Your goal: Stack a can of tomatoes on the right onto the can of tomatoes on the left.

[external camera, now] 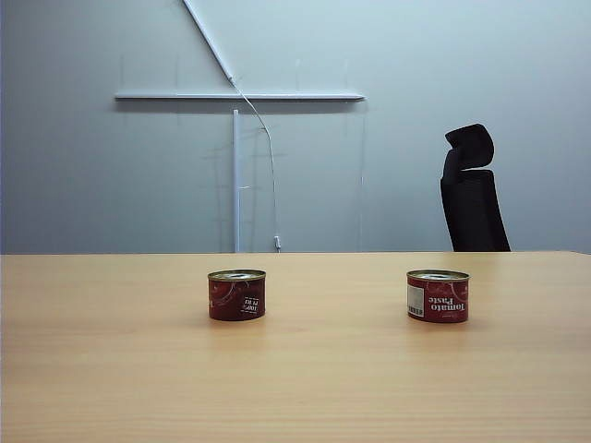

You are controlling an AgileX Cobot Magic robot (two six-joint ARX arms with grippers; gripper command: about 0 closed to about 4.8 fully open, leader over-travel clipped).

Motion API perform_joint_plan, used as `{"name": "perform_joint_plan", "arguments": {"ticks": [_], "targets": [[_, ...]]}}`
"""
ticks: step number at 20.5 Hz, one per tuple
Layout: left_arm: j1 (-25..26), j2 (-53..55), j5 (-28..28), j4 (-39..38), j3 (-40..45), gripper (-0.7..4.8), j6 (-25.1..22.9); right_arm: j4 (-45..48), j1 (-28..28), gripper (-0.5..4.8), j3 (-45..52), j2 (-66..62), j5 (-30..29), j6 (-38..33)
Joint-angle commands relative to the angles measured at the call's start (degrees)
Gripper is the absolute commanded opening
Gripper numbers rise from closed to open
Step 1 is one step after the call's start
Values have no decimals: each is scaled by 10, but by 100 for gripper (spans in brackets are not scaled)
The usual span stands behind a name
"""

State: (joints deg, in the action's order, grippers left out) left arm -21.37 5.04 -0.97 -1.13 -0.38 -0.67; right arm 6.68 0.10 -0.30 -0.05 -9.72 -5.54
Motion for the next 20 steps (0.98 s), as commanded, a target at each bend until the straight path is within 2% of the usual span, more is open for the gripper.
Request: {"name": "perform_joint_plan", "arguments": {"ticks": [1, 4, 7, 8, 10, 12, 14, 17, 20], "targets": [[-143, 60, 0, 3, -1, -2, -4, -9, -1, -9, -15, -2, -27, -79], [-207, 100, -12, 3, -1, -2, -4, -51, -1, -9, -52, -19, -57, -67], [-211, 119, -31, 1, -1, -2, -4, -88, -2, 3, -109, -87, -86, -32], [-211, 119, -31, -1, -1, -2, -4, -81, -9, 117, -128, -134, -95, -29], [-211, 119, -31, -1, -1, -2, -4, -62, -37, 479, -151, -227, -95, -14], [-211, 118, -31, 0, -1, -2, -4, -60, -82, 479, -172, -335, -78, 21], [-211, 116, -31, -1, -1, -2, -4, -27, -133, 479, -184, -454, -67, 89], [-211, 113, -30, 0, -1, -2, -4, 131, -191, 479, -185, -626, -29, 108], [-211, 113, -29, -1, -1, -2, -4, 248, -201, 479, -195, -755, 13, 102]]}}
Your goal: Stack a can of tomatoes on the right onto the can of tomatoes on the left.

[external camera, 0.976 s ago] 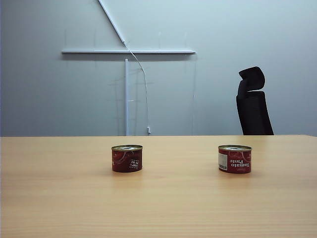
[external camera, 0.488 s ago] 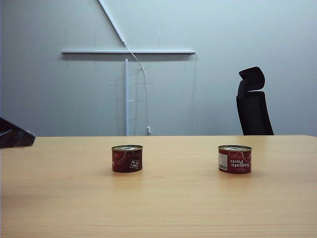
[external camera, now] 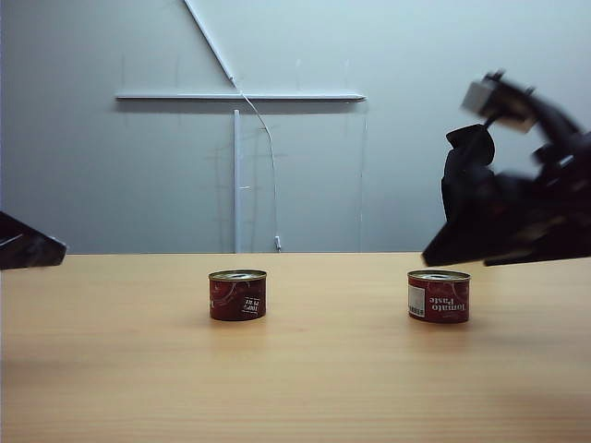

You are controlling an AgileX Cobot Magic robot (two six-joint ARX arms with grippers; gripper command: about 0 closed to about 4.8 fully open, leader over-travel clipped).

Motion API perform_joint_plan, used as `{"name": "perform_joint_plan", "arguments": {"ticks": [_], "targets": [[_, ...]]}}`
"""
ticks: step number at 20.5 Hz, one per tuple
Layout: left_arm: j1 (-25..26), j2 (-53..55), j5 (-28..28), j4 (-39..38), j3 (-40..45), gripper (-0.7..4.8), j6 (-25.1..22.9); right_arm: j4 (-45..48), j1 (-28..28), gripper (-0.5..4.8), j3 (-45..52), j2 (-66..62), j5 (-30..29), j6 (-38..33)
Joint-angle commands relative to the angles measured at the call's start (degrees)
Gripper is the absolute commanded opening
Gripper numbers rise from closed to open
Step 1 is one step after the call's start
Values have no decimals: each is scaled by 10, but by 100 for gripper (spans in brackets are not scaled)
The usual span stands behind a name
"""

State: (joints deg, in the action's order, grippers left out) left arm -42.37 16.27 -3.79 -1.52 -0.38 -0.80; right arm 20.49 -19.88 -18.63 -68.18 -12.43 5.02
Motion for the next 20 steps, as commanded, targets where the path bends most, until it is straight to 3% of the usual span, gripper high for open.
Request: {"name": "perform_joint_plan", "arguments": {"ticks": [1, 9, 11, 12, 13, 16, 19, 20], "targets": [[-1, 0, 0, 3, -1, -2, -3, 139, 0, 479, -18, -116, 49, -3], [-1, 0, -1, 3, -1, -2, -3, 218, 0, 479, -48, -220, 48, -47], [-1, 0, 0, 3, -1, -2, -3, 217, 0, 326, -51, -227, 43, -53], [-1, 0, -1, 3, -1, -2, -3, 218, 0, 169, -53, -228, 31, -53], [-1, 0, -1, 3, -1, -2, -3, 218, 0, 118, -56, -228, 31, -55], [5, 0, -1, 3, -2, -2, -3, 218, -1, 94, -75, -228, 8, -85], [74, 0, -58, 3, -2, -2, -3, 209, -23, 94, -130, -228, -81, -101], [101, -1, -69, 3, -2, -2, -3, 201, -34, 94, -144, -228, -81, -101]]}}
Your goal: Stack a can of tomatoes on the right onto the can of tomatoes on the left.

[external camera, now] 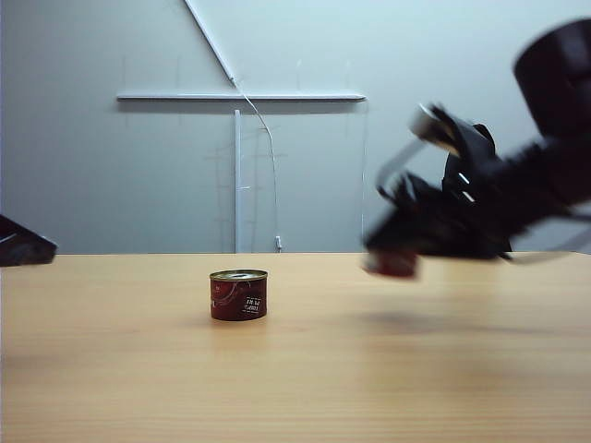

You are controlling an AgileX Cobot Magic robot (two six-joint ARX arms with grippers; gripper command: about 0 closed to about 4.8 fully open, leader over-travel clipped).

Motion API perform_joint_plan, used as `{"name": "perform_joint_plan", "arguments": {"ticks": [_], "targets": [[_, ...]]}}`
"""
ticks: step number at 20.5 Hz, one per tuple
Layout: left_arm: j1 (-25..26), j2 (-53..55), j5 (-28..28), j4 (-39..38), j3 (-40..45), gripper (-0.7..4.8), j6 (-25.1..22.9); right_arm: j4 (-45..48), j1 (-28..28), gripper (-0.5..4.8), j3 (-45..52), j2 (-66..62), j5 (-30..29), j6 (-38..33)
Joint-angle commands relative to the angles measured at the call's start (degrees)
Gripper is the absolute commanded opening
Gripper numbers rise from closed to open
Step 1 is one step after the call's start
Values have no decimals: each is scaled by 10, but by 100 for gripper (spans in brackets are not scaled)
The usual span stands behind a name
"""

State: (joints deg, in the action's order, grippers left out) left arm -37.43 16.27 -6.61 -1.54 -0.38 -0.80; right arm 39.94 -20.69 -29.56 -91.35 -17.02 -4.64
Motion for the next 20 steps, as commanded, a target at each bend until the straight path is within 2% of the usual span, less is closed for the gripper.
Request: {"name": "perform_joint_plan", "arguments": {"ticks": [1, 3, 6, 10, 17, 20], "targets": [[91, -4, -41, 4, -2, -2, -3, -24, -49, 94, -66, 3, -34, 0], [148, -17, -35, 3, -2, -2, -3, -83, -83, 94, -120, -8, -15, 8], [196, -56, -35, 3, -2, -2, -3, -129, -116, 94, -181, -45, -9, 49], [199, -100, -37, 4, -1, -2, -3, -178, -137, 94, -250, -103, -9, 51], [198, -107, -36, 1, -1, -2, -3, -179, -165, 95, -257, -106, 6, 82], [198, -135, -37, -3, -1, -2, -3, -178, -172, 95, -257, -110, 40, 94]]}}
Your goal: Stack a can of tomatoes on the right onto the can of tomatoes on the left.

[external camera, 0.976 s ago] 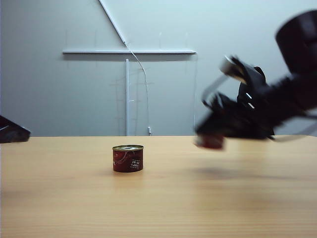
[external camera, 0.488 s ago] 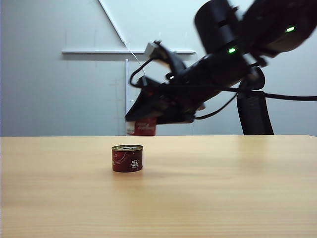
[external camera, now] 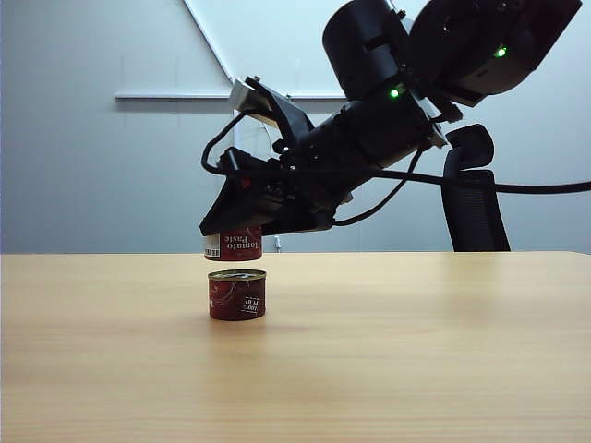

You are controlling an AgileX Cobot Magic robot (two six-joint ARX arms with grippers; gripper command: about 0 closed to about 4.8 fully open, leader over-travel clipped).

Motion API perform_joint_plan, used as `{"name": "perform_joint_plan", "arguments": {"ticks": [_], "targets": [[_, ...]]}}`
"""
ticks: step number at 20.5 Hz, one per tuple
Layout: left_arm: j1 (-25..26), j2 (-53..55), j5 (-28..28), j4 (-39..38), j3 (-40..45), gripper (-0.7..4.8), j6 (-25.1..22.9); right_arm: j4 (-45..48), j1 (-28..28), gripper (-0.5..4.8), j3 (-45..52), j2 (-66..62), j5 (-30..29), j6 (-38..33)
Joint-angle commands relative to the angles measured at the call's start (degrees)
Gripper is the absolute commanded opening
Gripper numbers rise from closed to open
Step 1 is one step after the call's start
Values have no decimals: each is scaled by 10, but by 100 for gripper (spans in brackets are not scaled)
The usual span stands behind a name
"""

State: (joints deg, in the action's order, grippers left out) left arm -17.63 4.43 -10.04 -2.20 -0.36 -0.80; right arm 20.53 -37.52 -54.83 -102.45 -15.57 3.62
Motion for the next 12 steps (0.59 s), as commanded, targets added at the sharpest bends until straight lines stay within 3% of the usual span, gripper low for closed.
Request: {"name": "perform_joint_plan", "arguments": {"ticks": [1, 12], "targets": [[0, -29, -3, 5, -2, -2, -3, 16, -4, 95, -4, -2, 30, 11], [1, -41, -3, 10, -2, -2, -3, 20, -3, 119, -4, -17, 24, 9]]}}
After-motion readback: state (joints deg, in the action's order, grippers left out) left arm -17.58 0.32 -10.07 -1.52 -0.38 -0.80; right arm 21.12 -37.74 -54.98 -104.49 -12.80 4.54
